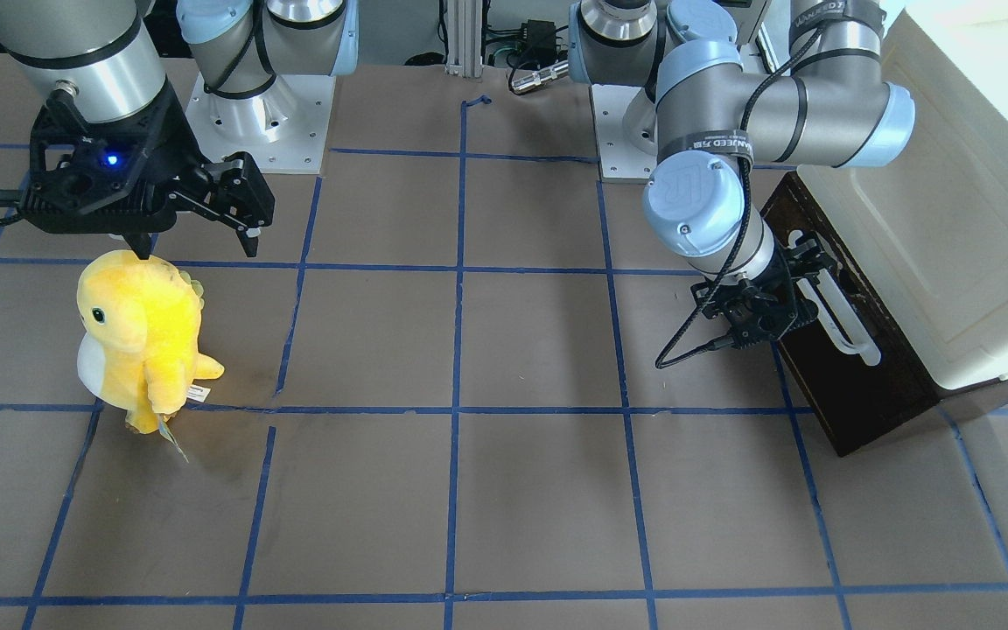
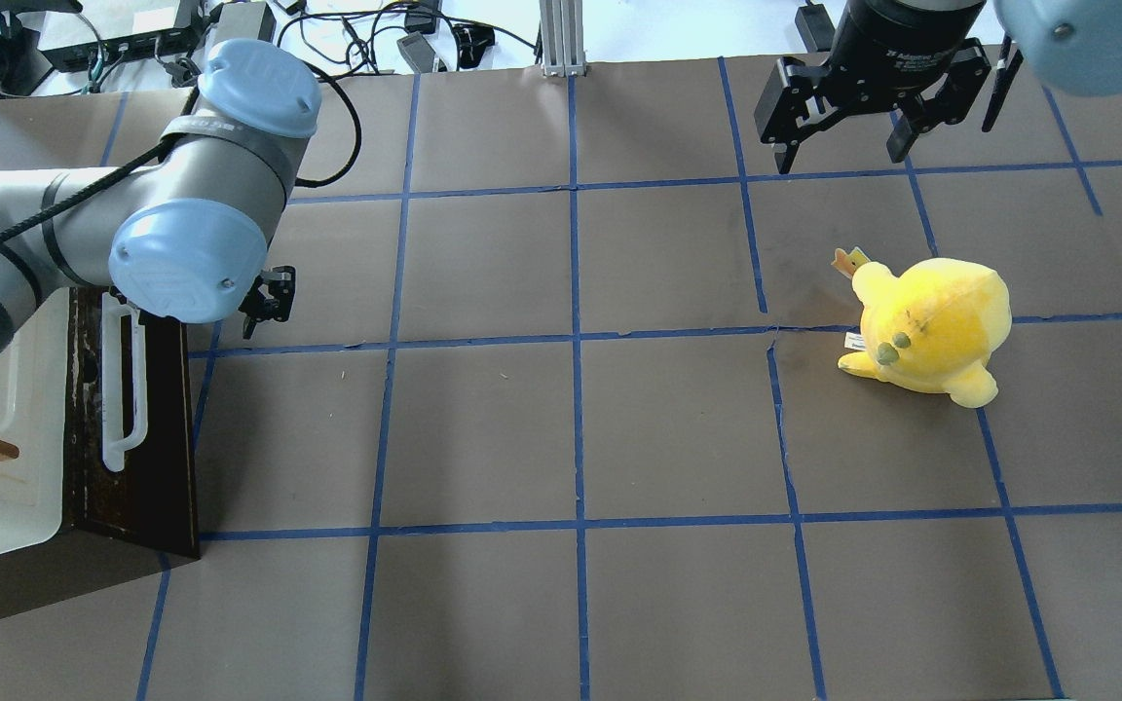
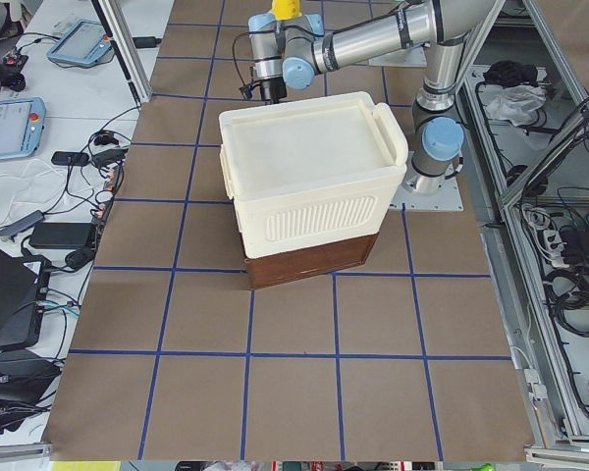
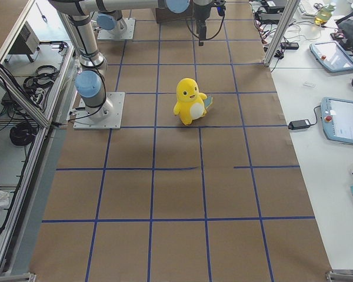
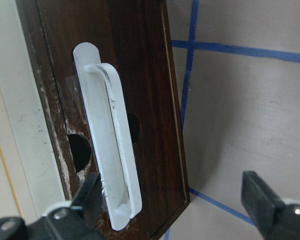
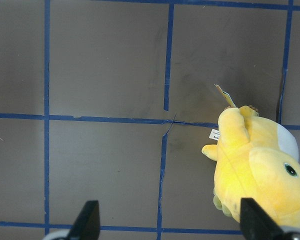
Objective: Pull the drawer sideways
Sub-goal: 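Move the left gripper down to the white drawer handle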
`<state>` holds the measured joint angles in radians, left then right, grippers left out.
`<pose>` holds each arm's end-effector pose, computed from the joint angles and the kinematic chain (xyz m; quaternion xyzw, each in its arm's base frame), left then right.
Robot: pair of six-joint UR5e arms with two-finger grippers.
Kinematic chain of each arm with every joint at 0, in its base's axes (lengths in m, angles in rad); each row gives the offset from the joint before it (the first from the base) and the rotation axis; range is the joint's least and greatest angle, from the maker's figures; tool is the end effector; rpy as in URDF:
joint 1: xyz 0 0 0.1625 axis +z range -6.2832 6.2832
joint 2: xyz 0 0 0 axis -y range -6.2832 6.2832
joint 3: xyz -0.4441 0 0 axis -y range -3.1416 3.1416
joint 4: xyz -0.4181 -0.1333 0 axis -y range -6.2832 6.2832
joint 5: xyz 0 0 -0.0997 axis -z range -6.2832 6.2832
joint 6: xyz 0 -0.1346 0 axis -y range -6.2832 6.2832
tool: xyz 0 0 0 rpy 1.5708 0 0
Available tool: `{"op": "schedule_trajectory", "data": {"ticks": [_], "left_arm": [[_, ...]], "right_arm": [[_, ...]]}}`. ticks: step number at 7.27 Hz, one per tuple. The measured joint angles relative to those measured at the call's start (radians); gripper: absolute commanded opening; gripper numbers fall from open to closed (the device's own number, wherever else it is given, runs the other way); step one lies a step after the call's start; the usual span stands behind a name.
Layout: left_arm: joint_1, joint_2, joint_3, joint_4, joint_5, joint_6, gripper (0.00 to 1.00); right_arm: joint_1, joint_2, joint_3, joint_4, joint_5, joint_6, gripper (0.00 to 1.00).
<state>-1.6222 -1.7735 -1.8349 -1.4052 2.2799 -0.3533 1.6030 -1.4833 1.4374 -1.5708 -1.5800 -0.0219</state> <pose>-0.0727 -0.5246 0.2822 -0.0879 0.9245 0.0689 0.3645 0.1501 -0.5577 0.4942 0.0269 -0.9994 0.0230 0.0045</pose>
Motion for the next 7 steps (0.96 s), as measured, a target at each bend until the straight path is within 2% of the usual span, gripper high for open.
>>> {"op": "schedule_trajectory", "data": {"ticks": [3,7], "left_arm": [[-0.043,-0.045,-0.053,-0.002,0.158,-0.129,1.0],[-0.054,-0.097,-0.071,-0.045,0.385,-0.141,1.0]], "right_arm": [[0.0,0.0,0.0,0.0,0.0,0.0,1.0],[0.0,0.0,0.0,0.0,0.0,0.0,1.0]]}}
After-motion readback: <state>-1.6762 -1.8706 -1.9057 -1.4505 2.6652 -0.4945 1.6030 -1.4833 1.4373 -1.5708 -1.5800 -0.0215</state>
